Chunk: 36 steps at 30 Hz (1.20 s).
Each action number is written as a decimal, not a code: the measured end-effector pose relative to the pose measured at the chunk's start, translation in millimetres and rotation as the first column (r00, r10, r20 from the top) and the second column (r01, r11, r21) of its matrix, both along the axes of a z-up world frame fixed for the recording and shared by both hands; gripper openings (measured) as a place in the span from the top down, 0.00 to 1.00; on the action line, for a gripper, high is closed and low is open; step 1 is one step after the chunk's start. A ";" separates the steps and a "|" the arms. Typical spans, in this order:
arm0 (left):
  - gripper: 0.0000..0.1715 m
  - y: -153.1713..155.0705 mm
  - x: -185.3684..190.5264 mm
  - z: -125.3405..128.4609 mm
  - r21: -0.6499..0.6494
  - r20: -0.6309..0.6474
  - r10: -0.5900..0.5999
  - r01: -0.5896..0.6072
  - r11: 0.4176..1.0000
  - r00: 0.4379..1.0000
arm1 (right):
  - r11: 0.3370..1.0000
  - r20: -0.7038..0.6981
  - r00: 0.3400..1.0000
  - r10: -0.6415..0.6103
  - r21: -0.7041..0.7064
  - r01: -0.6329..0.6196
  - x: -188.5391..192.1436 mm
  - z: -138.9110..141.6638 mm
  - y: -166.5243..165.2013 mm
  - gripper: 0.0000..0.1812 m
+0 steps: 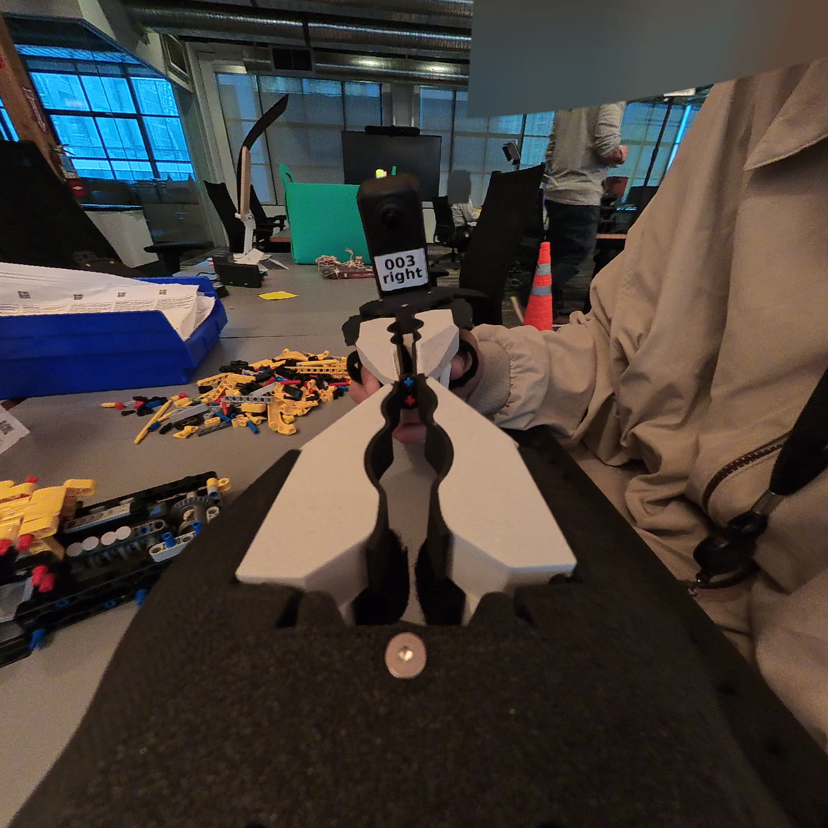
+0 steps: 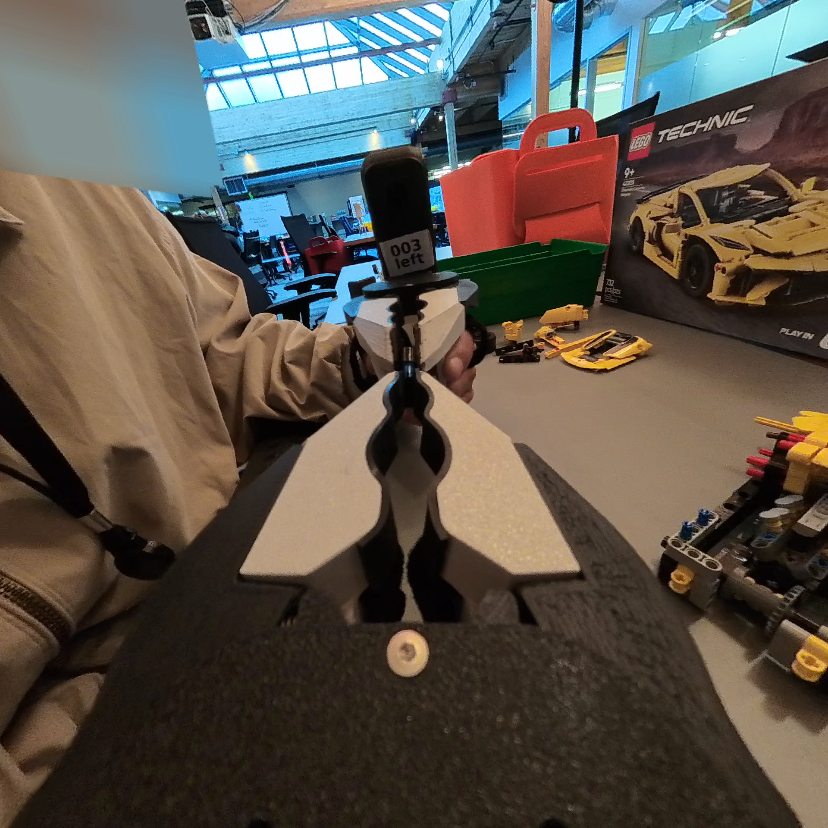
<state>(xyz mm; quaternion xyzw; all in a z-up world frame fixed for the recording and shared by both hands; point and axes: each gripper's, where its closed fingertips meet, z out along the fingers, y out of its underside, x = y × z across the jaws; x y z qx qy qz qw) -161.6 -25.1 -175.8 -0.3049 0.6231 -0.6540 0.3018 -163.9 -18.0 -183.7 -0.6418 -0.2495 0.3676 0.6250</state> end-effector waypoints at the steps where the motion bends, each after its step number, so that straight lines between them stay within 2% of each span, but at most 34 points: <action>1: 0.96 -0.7 -0.4 0.4 -0.009 -0.003 -0.008 0.008 1.000 1.000 | 1.000 0.003 1.000 0.011 0.002 -0.011 -0.7 -0.1 -1.4 0.99; 23: 0.97 3.1 -0.6 7.7 -0.089 0.003 -0.034 0.034 0.995 0.999 | 1.000 -0.045 0.999 0.027 0.000 -0.027 -0.9 4.5 -0.3 1.00; 24: 0.97 6.2 -1.0 10.7 -0.106 0.015 -0.026 0.028 0.994 1.000 | 1.000 -0.034 0.999 0.017 -0.003 -0.017 -0.2 2.7 0.9 1.00; 25: 0.96 19.5 -6.5 27.8 -0.204 0.081 -0.005 0.022 0.979 0.997 | 1.000 -0.031 0.999 0.016 -0.002 -0.016 3.0 2.0 -0.8 1.00; 26: 0.96 48.1 -17.9 51.4 -0.335 0.152 0.041 0.012 0.942 0.988 | 1.000 -0.044 0.999 -0.010 -0.014 0.009 14.2 1.0 -1.5 1.00; 27: 0.97 74.7 -27.4 62.3 -0.381 0.177 0.099 -0.024 0.924 0.979 | 0.999 -0.081 0.996 -0.033 -0.016 0.032 26.7 4.1 -2.7 1.00; 28: 0.97 83.3 -31.2 63.3 -0.353 0.181 0.131 -0.060 0.934 0.975 | 0.999 -0.117 0.992 -0.045 -0.012 0.044 33.9 8.5 -3.0 1.00; 30: 0.96 57.6 -21.3 50.5 -0.247 0.138 0.093 -0.057 0.967 0.986 | 0.998 -0.113 0.992 -0.049 -0.053 0.043 30.7 2.8 4.9 1.00; 32: 0.96 39.3 -2.3 20.7 -0.091 0.060 0.124 -0.118 0.989 0.990 | 0.994 -0.084 0.993 -0.081 -0.082 0.074 27.8 -5.3 14.6 1.00; 34: 0.96 68.4 17.8 -11.8 0.071 -0.023 0.324 -0.322 0.944 0.946 | 0.979 -0.057 0.986 -0.158 -0.142 0.149 36.9 -21.4 26.0 0.96; 35: 0.96 93.2 24.7 -27.1 0.129 -0.075 0.436 -0.425 0.896 0.897 | 0.964 -0.016 0.981 -0.193 -0.190 0.187 41.4 -33.0 30.9 0.92; 36: 0.96 112.9 27.9 -45.6 0.201 -0.140 0.509 -0.479 0.854 0.849 | 0.943 0.055 0.973 -0.223 -0.239 0.230 44.9 -47.1 35.4 0.92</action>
